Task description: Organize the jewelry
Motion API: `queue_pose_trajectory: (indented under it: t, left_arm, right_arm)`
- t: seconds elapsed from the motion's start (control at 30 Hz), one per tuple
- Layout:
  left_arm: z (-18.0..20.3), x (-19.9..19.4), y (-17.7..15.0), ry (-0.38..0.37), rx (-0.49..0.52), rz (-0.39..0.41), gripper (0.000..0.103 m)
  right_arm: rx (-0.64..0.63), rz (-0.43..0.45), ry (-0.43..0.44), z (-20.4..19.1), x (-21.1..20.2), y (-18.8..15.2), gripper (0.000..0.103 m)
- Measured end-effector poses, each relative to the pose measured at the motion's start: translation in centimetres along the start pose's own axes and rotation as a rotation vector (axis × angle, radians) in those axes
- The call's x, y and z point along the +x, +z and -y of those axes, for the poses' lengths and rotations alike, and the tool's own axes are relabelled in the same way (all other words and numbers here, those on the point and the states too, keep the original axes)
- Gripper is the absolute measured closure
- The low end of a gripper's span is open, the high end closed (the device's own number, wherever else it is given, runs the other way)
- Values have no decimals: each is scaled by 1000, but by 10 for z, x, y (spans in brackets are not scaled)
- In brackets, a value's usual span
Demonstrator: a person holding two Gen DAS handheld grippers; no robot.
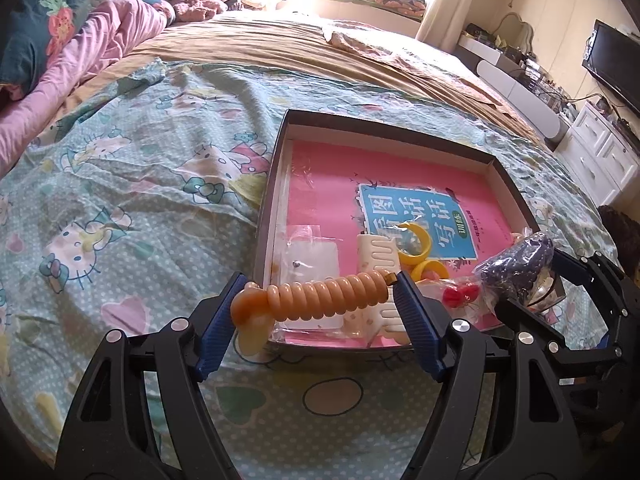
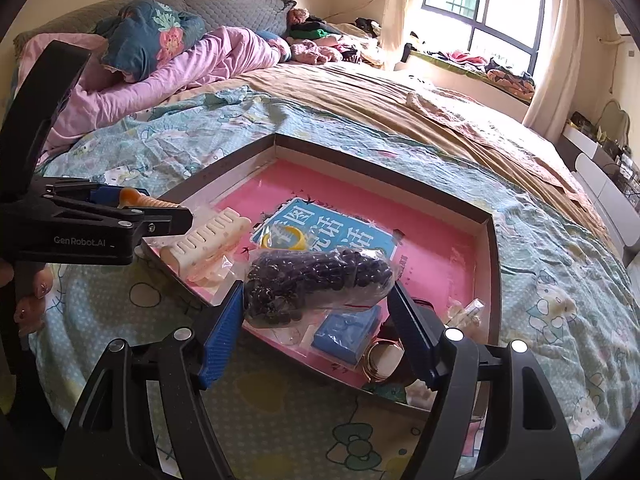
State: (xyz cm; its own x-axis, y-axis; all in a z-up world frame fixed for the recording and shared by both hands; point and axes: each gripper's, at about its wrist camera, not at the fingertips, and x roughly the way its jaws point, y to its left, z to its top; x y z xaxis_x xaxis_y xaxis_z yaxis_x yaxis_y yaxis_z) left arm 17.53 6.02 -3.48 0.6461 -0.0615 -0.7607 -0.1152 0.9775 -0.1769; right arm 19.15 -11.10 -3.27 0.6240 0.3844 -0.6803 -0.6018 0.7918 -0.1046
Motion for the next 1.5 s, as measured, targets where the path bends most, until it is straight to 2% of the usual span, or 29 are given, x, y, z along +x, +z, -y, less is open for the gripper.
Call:
queue_pose_trajectory:
  t: [0.17, 0.37, 0.6, 0.87, 1.17, 1.5]
  left_arm:
    - [1, 0, 0, -2, -1, 0, 37]
    - [2, 0, 0, -4, 0, -1, 37]
    - [4, -1, 1, -4, 8, 6, 27]
    - [5, -5, 2, -5, 9, 13, 24]
    - [14, -37, 5, -16, 17, 67, 11]
    - [29, -77, -14, -37, 46, 114, 10]
  right_arm:
    - [14, 10, -2, 2, -2, 1, 31]
    - [22, 27, -7, 5, -9, 3, 26]
    - [41, 29, -11, 9, -13, 1, 19]
    - [70, 40, -16, 15, -20, 1, 14]
    - [105, 96, -26, 23, -51, 2, 7]
    - [161, 162, -38, 26, -101, -14, 4]
